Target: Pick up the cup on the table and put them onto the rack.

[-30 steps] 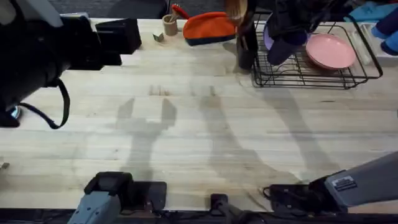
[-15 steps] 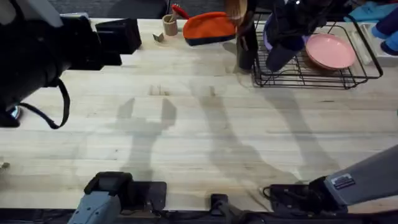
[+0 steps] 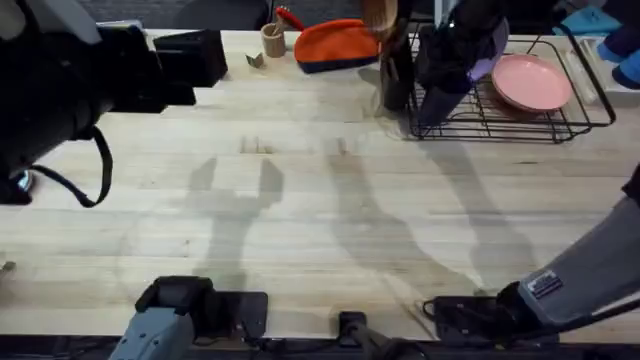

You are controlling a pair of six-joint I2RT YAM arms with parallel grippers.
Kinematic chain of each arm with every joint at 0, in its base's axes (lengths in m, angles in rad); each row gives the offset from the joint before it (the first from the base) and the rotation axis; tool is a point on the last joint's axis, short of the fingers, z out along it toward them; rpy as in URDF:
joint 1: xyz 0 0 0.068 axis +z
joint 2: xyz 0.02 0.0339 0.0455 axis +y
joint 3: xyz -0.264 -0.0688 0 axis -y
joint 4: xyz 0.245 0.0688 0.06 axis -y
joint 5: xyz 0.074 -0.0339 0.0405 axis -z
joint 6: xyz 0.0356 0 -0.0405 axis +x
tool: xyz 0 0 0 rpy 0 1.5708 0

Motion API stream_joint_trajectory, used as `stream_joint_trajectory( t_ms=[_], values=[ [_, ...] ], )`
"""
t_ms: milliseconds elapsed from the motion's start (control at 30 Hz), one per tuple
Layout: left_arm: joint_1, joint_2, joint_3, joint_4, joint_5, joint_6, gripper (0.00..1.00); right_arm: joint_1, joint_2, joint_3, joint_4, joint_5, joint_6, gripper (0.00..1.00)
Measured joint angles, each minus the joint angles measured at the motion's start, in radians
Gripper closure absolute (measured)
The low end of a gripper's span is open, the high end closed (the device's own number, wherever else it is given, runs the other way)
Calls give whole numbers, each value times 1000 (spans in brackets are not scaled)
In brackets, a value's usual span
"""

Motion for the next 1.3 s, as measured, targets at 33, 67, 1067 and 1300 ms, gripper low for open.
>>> stream_joint_trajectory(
  t_ms=[33, 67, 1067, 1300],
  values=[
    [0, 0, 0, 0, 0, 0, 7, 0, 0, 0, 0, 0, 1, 969],
    [0, 0, 0, 0, 0, 0, 7, 0, 0, 0, 0, 0, 1, 969],
    [0, 0, 0, 0, 0, 0, 8, 0, 0, -87, 98, -2, 68, 969],
    [0, 0, 0, 0, 0, 0, 7, 0, 0, -95, 98, -3, 68, 887]
  ],
)
